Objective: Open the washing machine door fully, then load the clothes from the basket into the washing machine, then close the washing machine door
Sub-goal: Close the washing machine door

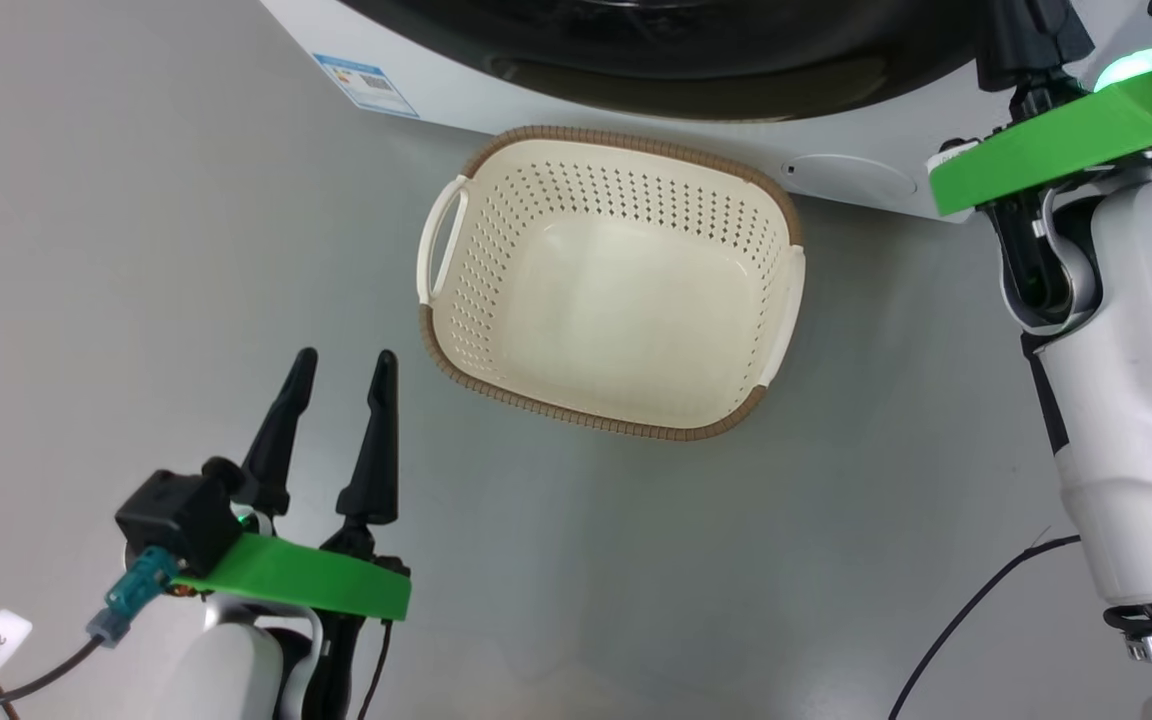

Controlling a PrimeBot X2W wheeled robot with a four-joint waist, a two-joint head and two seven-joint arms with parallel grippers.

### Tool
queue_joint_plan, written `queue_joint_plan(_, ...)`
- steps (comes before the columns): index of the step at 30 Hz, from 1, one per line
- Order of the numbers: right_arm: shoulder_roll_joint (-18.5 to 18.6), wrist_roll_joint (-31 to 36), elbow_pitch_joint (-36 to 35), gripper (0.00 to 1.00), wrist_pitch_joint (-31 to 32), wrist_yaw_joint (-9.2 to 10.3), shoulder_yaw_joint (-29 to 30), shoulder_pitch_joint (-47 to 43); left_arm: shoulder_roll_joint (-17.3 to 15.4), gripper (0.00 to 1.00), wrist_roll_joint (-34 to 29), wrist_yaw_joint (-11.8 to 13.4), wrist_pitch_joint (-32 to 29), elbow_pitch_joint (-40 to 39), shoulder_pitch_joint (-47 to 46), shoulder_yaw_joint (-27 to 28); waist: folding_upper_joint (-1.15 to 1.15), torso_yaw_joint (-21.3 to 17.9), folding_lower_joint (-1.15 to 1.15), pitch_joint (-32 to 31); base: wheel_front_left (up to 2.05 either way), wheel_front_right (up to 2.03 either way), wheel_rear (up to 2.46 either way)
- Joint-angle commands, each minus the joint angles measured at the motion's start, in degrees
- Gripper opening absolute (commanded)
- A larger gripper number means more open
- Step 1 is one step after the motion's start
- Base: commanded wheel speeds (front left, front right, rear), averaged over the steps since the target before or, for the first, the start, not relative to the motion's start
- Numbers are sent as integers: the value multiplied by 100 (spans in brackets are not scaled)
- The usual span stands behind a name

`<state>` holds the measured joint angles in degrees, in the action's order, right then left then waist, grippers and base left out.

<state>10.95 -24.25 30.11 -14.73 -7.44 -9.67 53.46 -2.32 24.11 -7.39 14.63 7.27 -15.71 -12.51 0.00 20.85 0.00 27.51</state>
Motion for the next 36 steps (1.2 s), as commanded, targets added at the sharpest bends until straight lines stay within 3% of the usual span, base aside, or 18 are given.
queue_joint_plan(1,-122,81,-138,0,-27,-5,7,134,-105,100,60,-10,37,-160,-150,169,0,2,0,27,0,0,0)
queue_joint_plan(6,-156,157,-140,0,-27,-5,121,198,-110,100,72,-10,37,-131,-200,111,0,10,0,52,0,0,0)
queue_joint_plan(16,-256,60,-163,0,-27,-5,-266,-240,-172,100,63,-10,37,-19,-159,183,0,-126,0,-146,0,0,0)
queue_joint_plan(17,-262,39,-185,4,-27,-5,-304,-312,-185,100,56,-10,37,-2,-139,207,0,-151,0,-187,0,0,0)
queue_joint_plan(19,-279,-3,-224,39,-27,-5,-376,-473,-215,100,42,-10,37,37,-89,264,0,-215,0,-279,0,0,0)
queue_joint_plan(20,-291,-28,-236,47,-27,-5,-405,-560,-233,100,35,-10,37,58,-57,297,0,-255,0,-326,0,0,0)
queue_joint_plan(22,-303,-62,-248,93,-27,-5,-453,-721,-266,100,23,-10,37,102,4,352,0,-330,0,-420,0,0,0)
queue_joint_plan(23,-311,-83,-250,100,-27,-5,-459,-799,-285,100,17,-10,37,121,33,374,0,-369,0,-463,0,0,0)
queue_joint_plan(36,-365,-105,-354,100,-27,-5,-367,-1794,-535,100,-53,-10,37,256,346,693,0,-908,0,-990,0,0,0)
